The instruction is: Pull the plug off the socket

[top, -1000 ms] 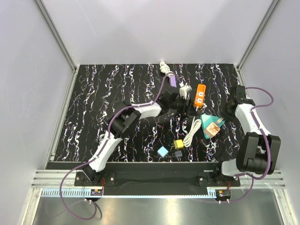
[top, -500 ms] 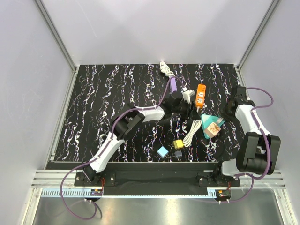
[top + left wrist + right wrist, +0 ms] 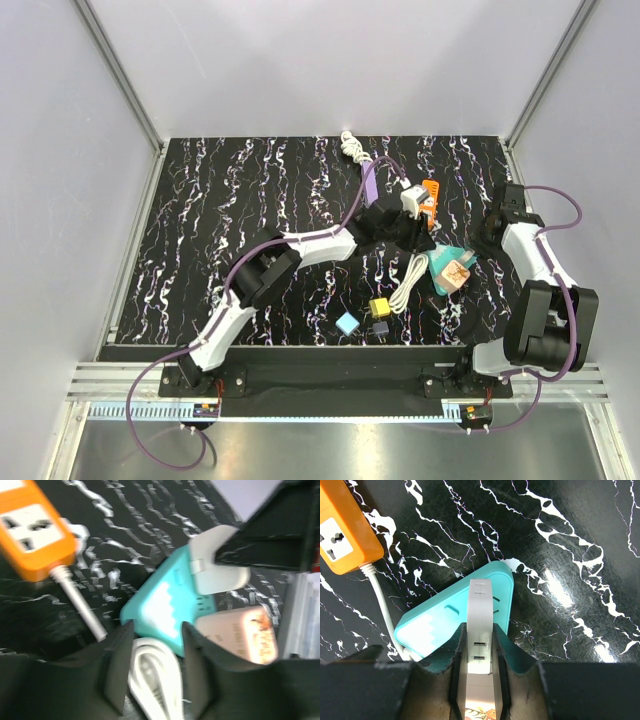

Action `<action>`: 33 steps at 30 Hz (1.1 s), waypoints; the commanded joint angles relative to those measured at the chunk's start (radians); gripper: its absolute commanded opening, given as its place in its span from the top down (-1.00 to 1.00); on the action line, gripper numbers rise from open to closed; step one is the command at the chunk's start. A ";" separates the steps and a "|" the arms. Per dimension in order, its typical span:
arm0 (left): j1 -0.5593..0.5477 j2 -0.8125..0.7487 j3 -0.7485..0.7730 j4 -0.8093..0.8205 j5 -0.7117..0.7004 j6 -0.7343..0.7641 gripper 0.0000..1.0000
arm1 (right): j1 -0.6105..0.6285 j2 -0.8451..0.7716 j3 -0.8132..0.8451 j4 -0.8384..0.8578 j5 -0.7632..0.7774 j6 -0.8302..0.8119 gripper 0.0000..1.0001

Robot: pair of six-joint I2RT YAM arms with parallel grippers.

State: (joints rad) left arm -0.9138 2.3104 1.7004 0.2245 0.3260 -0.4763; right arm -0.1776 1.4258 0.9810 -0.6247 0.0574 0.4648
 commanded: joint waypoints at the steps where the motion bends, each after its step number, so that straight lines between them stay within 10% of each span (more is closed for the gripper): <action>1: 0.004 0.019 0.094 0.092 0.129 -0.053 0.23 | 0.003 0.005 0.002 0.026 -0.041 -0.012 1.00; 10: -0.003 0.222 0.269 0.017 0.217 -0.157 0.96 | 0.001 0.016 0.004 0.040 -0.054 -0.006 1.00; 21: -0.037 0.316 0.448 -0.419 -0.009 -0.059 1.00 | 0.003 -0.002 0.021 0.042 -0.123 0.011 1.00; 33: -0.068 0.380 0.436 -0.485 -0.064 -0.067 1.00 | 0.001 -0.002 0.125 -0.013 -0.163 0.054 1.00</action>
State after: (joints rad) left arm -0.9855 2.5828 2.1460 -0.0559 0.3347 -0.5678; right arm -0.1822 1.4494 1.0096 -0.6544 -0.0200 0.4740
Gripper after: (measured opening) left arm 0.009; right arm 0.271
